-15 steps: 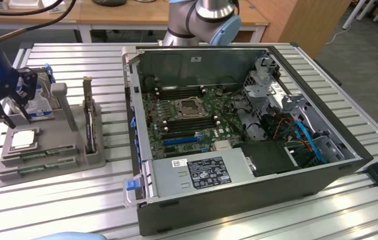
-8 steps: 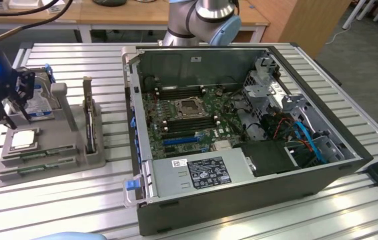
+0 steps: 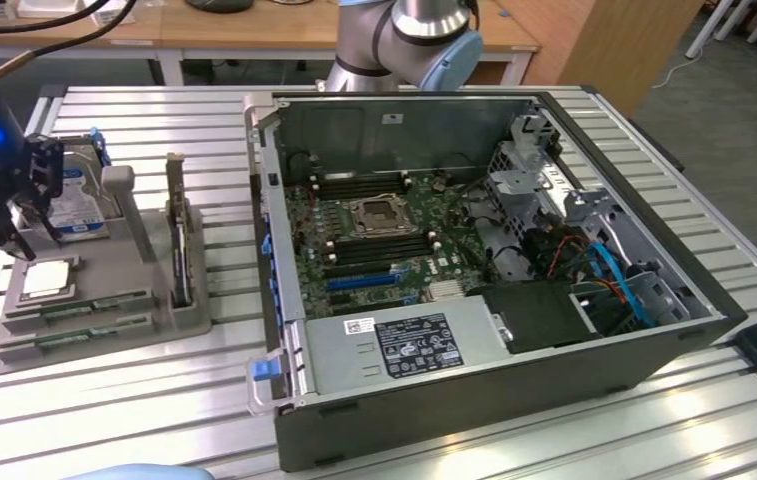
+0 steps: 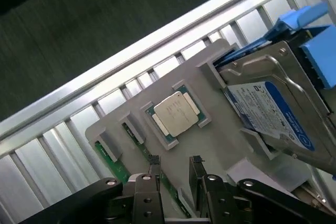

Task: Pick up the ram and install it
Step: 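Pick up the ram and move it above insertion slot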

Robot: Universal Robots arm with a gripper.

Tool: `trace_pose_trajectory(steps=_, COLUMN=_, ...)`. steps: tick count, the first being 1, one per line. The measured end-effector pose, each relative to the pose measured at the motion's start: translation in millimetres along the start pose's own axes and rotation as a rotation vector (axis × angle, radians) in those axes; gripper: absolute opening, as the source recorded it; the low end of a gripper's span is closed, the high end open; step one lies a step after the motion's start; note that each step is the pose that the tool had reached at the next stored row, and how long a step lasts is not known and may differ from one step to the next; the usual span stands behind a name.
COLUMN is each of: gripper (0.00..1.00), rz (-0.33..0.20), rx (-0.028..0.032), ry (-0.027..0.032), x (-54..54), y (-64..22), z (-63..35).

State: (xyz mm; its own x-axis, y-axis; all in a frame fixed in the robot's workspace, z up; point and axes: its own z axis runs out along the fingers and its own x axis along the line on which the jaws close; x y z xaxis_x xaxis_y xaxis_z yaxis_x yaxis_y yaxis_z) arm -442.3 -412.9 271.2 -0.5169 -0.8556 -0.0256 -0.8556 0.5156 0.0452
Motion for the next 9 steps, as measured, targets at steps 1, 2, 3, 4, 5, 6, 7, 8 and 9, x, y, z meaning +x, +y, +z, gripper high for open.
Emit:
trace_pose_trajectory(steps=1, gripper=0.35, rz=-0.019, rx=-0.0005, ry=0.0008, x=0.0, y=0.0, z=0.2)
trace_pose_trajectory(steps=2, gripper=0.35, rz=-0.037, rx=-0.0009, ry=0.0016, x=0.0, y=0.0, z=0.5)
trace_pose_trajectory(steps=3, gripper=0.35, rz=-0.055, rx=-0.0015, ry=0.0025, x=0.0, y=0.0, z=0.7)
trace_pose_trajectory(steps=4, gripper=0.35, rz=-0.074, rx=-0.0019, ry=0.0033, x=0.0, y=0.0, z=0.9)
trace_pose_trajectory(steps=5, gripper=0.35, rz=-0.091, rx=-0.0024, ry=0.0042, x=0.0, y=-0.1, z=1.0)
trace_pose_trajectory(steps=6, gripper=0.35, rz=-0.109, rx=-0.0028, ry=0.0049, x=0.1, y=-0.1, z=1.3)
trace_pose_trajectory(steps=7, gripper=0.35, rz=-0.127, rx=-0.0033, ry=0.0058, x=0.1, y=-0.1, z=1.5)
trace_pose_trajectory(steps=8, gripper=0.35, rz=-0.146, rx=-0.0038, ry=0.0067, x=0.1, y=-0.1, z=1.7)
trace_pose_trajectory(steps=9, gripper=0.35, rz=-0.164, rx=-0.0043, ry=0.0075, x=0.1, y=-0.1, z=1.8)
